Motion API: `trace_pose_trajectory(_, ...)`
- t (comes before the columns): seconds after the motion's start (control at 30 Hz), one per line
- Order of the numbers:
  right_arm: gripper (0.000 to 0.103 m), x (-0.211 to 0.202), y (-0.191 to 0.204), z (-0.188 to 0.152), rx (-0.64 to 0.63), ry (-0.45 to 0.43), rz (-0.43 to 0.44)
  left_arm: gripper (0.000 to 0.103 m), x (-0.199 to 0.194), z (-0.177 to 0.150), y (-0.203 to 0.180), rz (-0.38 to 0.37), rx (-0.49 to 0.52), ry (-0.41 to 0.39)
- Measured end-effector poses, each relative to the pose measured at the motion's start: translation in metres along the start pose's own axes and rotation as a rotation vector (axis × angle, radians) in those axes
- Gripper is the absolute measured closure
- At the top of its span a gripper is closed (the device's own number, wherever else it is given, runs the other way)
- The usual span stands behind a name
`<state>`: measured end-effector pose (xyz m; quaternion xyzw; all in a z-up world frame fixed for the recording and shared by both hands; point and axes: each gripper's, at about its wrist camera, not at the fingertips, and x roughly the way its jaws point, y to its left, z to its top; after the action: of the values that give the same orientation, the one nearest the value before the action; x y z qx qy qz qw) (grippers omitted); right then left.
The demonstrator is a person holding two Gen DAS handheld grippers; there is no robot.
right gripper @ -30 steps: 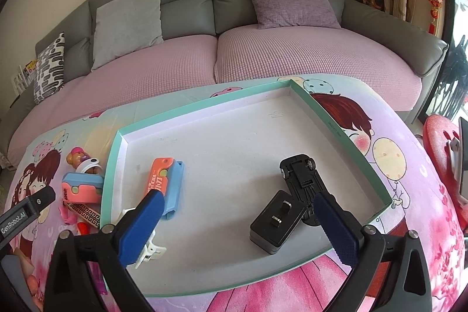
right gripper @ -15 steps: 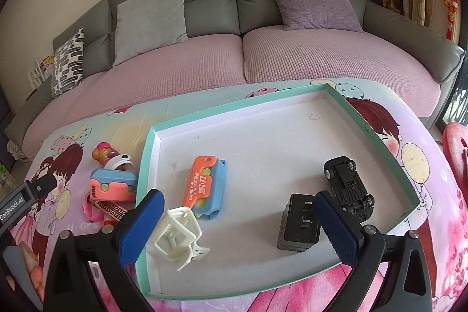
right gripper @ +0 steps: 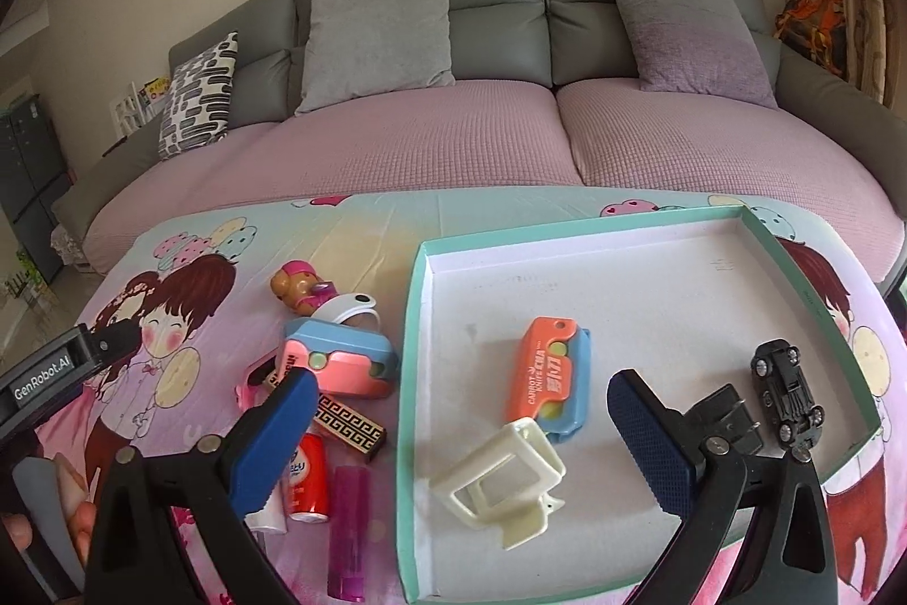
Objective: Organize rigid objects
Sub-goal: 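Withdraw both open tools from the tray toward the remaining items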
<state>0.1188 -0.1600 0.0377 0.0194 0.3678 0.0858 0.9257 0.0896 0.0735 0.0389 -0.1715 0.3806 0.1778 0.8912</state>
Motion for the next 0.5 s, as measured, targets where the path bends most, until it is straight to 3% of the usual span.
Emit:
trace_pose_trajectory(0.27,0.0,0.016,0.013,-0.012,-0.04,0.101,0.002,0.0,0.015,-0.018,0.006,-0.022,-0.002,0.088)
trace_pose_trajectory(0.5,0.0,0.008,0.021,-0.016,-0.069,0.109,-0.005,0.0,0.025,-0.034,0.0,-0.052,0.031,0.172)
